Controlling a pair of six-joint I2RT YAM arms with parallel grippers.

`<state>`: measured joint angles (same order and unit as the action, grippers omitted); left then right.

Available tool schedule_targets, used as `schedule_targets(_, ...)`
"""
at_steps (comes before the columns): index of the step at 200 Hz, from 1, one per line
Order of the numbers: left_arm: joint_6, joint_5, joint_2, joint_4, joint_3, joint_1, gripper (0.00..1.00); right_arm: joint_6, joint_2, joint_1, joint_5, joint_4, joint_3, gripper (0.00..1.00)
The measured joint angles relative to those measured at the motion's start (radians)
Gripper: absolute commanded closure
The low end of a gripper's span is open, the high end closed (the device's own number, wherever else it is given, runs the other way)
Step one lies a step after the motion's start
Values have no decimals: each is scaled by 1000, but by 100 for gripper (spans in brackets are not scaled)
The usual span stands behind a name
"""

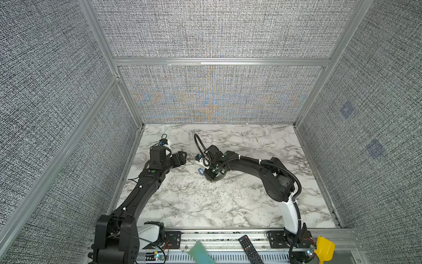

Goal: Remove the keys from the keyring

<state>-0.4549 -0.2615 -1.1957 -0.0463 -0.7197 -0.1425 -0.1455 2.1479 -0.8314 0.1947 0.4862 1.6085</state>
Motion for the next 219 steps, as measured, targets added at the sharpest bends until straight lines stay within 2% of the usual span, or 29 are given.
schedule_targets(30, 13, 0, 16, 1, 0, 0, 15, -39, -61, 3, 17, 11, -27, 100)
schedule_targets(66, 76, -35, 33, 27, -14, 0, 18, -111, -205, 41, 116, 3, -104, 100)
schedule_targets(117, 121, -93, 105, 151, 14, -26, 30, -227, -348, 106, 252, 34, -137, 100)
schedule_targets(139, 198, -130, 154, 218, 54, -61, 40, -260, -395, 147, 317, 42, -152, 100)
schedule_targets(193, 455, -232, 246, 312, 135, -145, 46, -389, -497, 180, 399, 39, -222, 100)
schedule_targets(219, 562, -272, 261, 336, 157, -174, 52, -438, -540, 194, 440, 2, -264, 100)
